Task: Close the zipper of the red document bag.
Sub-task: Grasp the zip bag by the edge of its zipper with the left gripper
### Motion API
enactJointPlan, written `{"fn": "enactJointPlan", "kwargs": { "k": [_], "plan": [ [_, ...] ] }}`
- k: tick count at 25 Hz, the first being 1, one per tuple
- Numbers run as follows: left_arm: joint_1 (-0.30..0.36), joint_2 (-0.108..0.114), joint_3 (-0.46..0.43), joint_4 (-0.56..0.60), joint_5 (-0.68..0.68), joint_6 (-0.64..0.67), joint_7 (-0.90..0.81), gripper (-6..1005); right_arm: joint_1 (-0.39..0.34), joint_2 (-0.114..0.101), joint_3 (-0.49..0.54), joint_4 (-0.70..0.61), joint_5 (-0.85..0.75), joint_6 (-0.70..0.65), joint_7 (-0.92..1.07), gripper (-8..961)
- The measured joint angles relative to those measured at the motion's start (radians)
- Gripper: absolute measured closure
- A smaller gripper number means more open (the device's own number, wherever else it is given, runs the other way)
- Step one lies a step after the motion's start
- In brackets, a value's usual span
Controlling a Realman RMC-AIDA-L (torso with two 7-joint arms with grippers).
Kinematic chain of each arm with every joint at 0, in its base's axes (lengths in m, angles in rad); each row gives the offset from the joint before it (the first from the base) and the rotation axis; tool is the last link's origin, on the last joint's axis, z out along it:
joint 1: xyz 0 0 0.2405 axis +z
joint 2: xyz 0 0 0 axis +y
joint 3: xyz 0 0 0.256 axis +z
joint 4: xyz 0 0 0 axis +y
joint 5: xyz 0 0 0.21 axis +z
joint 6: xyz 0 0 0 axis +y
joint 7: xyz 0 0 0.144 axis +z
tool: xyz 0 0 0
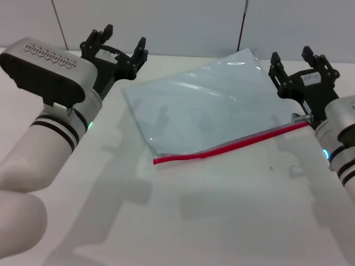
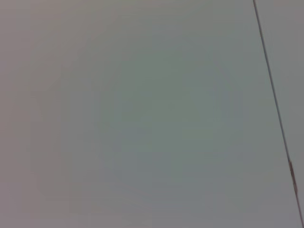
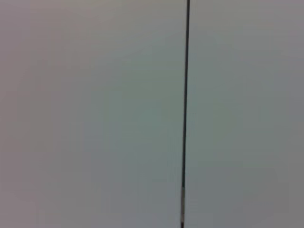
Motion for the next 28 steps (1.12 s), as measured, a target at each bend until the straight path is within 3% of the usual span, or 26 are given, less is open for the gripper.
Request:
{"fn": "enactJointPlan", "kwargs": {
  "k": [24, 28],
  "plan": [
    [-0.005, -0.007, -0.012, -0.038, -0.005, -0.006, -0.005, 279, -0.005, 0.0, -0.012, 0.016, 0.08, 0.002, 0.002, 291],
    [0.009, 0.001, -0.008, 0.024, -0.005, 0.083, 0.004, 278, -0.008, -0.001, -0.01, 0.019, 0.08, 0.002, 0.002, 291]
  ]
}}
